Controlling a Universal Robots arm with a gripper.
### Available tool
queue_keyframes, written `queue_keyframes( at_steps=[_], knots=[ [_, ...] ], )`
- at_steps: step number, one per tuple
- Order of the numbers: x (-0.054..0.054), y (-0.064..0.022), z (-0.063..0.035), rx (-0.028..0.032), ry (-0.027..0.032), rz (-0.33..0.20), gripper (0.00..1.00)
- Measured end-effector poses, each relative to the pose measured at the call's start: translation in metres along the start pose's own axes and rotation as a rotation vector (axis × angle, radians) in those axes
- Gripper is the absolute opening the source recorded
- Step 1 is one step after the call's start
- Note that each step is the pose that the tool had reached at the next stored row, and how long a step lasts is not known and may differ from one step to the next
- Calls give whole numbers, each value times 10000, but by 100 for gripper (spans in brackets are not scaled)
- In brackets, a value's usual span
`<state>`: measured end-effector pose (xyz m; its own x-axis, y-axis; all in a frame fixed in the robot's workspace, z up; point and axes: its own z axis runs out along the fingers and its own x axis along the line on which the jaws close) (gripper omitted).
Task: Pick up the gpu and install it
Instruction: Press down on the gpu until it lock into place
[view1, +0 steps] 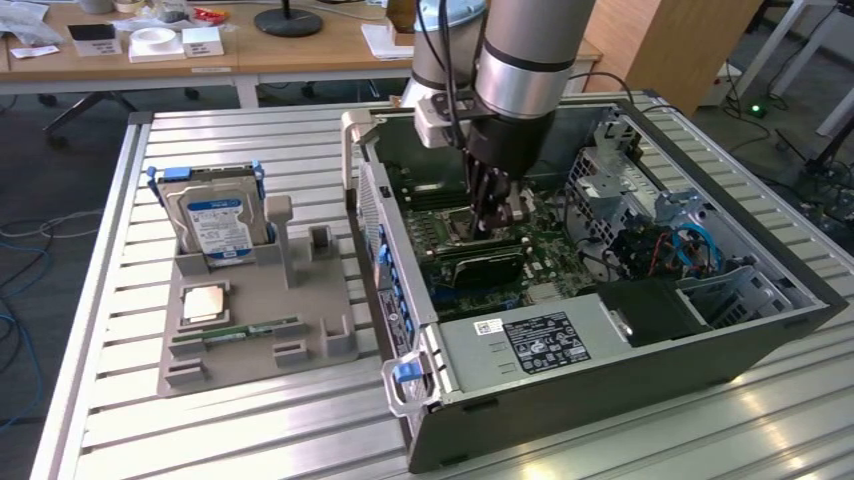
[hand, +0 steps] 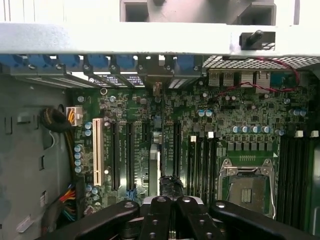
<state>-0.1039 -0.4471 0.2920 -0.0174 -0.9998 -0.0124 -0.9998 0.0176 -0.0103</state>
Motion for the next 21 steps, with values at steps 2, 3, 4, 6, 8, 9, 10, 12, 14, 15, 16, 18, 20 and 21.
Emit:
queue_keyframes(
  at_steps=[2,3,4,6,8,9,10,12,14,15,16,18,20,21],
  knots=[
    [-1,0,35,0,0,5,11],
    [-2,0,42,0,0,6,11],
    [-2,1,42,0,1,5,11],
    [-2,0,50,1,0,6,11],
    [-2,1,78,0,0,6,11],
    [-2,1,94,0,0,7,11],
    [-1,0,111,0,0,8,11],
    [1,-5,125,-1,2,5,11],
    [2,-9,127,-1,3,7,11],
    [2,-9,127,0,3,7,11],
    [4,-10,128,0,0,7,11],
    [19,-13,129,1,-1,4,11],
    [29,-12,129,0,0,6,11],
    [29,-12,135,1,-1,7,11]
  ],
)
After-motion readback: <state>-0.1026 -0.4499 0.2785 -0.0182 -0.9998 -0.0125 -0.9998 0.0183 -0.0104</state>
